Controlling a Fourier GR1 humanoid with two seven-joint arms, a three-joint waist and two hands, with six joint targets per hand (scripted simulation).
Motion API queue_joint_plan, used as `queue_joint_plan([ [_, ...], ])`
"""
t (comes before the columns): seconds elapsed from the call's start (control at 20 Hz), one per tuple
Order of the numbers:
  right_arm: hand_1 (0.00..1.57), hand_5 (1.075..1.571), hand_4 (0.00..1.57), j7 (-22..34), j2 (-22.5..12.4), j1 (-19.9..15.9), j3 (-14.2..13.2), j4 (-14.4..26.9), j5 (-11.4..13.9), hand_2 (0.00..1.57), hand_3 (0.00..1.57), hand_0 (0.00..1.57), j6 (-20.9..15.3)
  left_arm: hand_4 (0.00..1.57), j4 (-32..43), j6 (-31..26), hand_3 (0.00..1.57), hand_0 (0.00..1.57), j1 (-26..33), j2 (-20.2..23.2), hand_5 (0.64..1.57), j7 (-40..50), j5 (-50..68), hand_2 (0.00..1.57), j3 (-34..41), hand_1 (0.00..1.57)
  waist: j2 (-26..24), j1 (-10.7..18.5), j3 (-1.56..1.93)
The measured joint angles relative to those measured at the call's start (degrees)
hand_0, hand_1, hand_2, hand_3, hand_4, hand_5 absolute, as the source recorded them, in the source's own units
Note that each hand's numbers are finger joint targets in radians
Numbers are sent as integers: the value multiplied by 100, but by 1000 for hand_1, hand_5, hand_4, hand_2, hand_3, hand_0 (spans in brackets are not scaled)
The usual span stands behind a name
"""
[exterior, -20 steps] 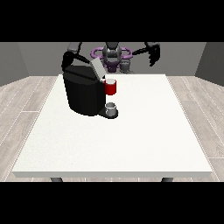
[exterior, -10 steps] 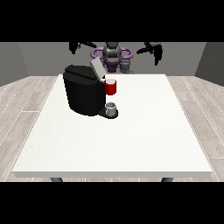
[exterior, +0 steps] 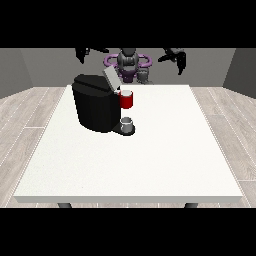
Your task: Insert the coffee pod into the coffee machine and close the lid
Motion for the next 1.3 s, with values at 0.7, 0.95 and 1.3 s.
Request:
queue_joint_plan([
  [0.7,0,1571,0,228,89,-1001,-233,784,-458,0,0,0,-25,360,-1690,134,0,0,571,86,1571,488,597,0,-577,0,816,114,1],
  [0.95,0,1571,0,219,108,-1262,-95,918,-452,0,0,0,75,376,-2091,179,0,0,775,211,1571,551,737,0,-545,0,1070,-3,0],
  [1.3,0,1571,0,81,178,-1599,96,1115,-352,0,0,0,135,299,-2469,319,0,0,854,381,1571,664,810,0,-525,0,1350,-94,0],
])
